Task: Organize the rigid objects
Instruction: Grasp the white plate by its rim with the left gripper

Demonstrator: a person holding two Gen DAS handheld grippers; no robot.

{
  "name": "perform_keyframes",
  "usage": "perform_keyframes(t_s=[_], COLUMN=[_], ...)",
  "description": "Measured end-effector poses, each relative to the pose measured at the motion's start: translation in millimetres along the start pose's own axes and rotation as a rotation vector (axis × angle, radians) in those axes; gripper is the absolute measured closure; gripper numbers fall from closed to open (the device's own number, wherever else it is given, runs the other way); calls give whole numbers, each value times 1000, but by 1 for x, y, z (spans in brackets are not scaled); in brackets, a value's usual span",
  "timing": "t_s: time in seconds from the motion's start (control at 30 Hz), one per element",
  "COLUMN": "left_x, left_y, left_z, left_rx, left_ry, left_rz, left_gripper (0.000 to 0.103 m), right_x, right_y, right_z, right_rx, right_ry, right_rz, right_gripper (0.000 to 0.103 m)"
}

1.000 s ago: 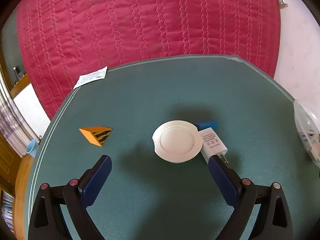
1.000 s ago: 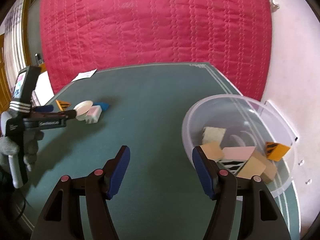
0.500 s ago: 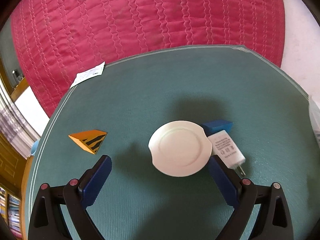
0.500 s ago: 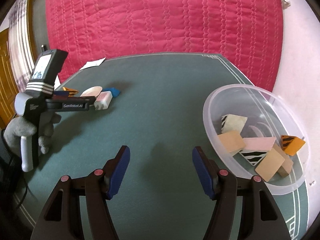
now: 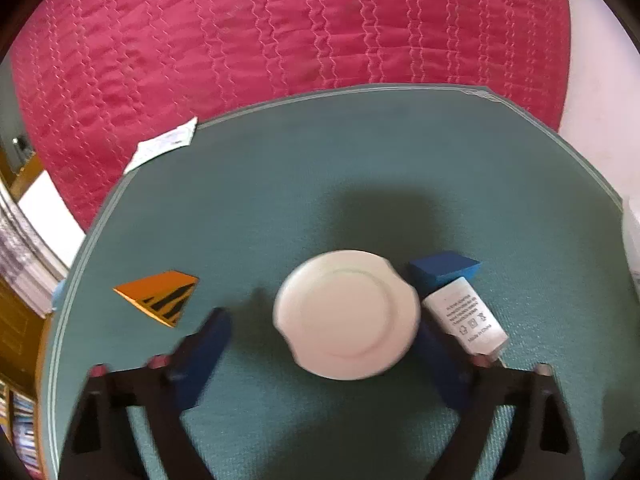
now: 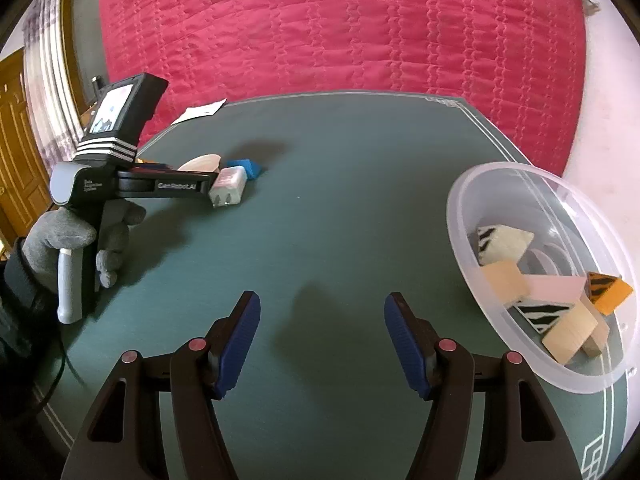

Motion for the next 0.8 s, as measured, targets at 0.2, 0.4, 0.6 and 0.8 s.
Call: perform_keyframes(t_s=[0.2, 0.4, 0.6, 0.8], left_x=[-2, -6, -15, -26], left_y=[-2, -10, -15, -21], left_z=[-3, -19, -36, -52], left_rx=[-78, -87, -102, -103], left_ry=[11, 38, 59, 80], left_rz=[-22, -63, -65, -58], left_gripper=[36, 48, 48, 48], right_x=[11, 24, 39, 50], right_y=[-12, -25, -39, -51], right_z=[5, 16, 34, 53], right_rx=[35, 66, 85, 115], right_ry=[-14, -32, -49, -88], right_rz=[-14, -25, -34, -27], right_gripper=[37, 37, 37, 37])
Point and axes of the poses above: each gripper's, at about its wrist camera, not at the fingertips, and z roughly the way its jaws point, y to its right, x to its top, the point moved 5 cm from there along z, roughly the way its jaws point, and after that the axes turned 1 degree about x, right-handed, at the moved point
